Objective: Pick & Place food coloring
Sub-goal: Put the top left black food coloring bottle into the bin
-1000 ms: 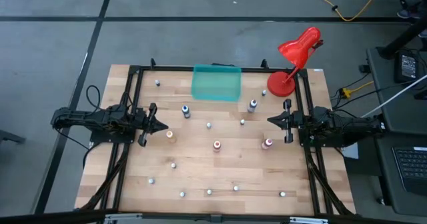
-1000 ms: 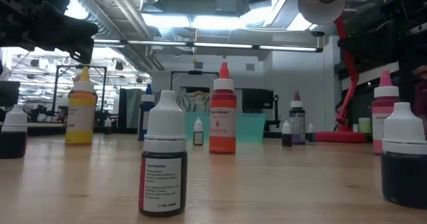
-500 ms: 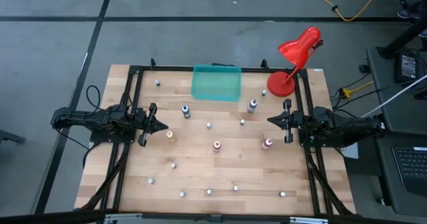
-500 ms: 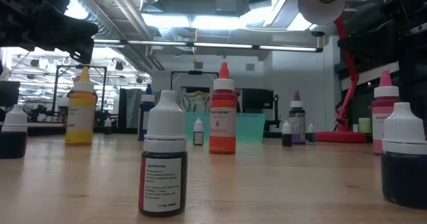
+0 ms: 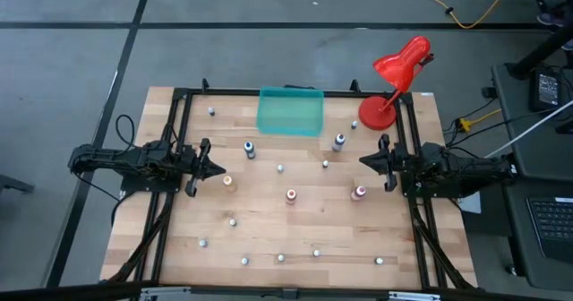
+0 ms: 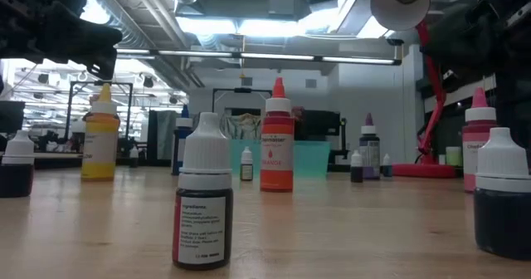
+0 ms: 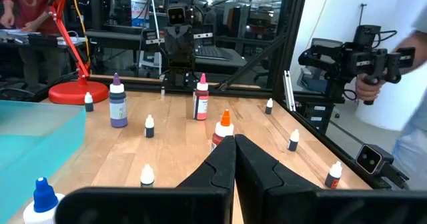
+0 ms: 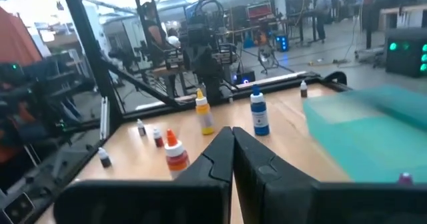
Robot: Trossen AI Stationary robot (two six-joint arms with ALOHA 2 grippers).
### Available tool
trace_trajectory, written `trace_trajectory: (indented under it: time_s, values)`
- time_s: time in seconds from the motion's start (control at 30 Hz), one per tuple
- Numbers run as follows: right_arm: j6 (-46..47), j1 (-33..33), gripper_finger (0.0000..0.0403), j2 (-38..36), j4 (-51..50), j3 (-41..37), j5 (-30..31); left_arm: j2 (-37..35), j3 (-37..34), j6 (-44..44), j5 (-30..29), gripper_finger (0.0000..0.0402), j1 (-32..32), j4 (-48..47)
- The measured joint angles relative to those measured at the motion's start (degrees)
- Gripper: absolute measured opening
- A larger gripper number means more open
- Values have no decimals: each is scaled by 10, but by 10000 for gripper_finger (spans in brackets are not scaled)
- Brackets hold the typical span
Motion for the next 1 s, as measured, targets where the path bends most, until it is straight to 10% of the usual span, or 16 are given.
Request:
trace_trajectory:
  time_s: [0.3,0.73,1.0]
  values:
    - [67,0,12,0,72,1,4,0,0,73,-12,2,0,0]
    - [-6,0,12,62,-75,148,108,0,0,199,-49,2,0,32]
    - [-72,0,12,152,-98,219,162,0,5,-32,-272,2,0,253]
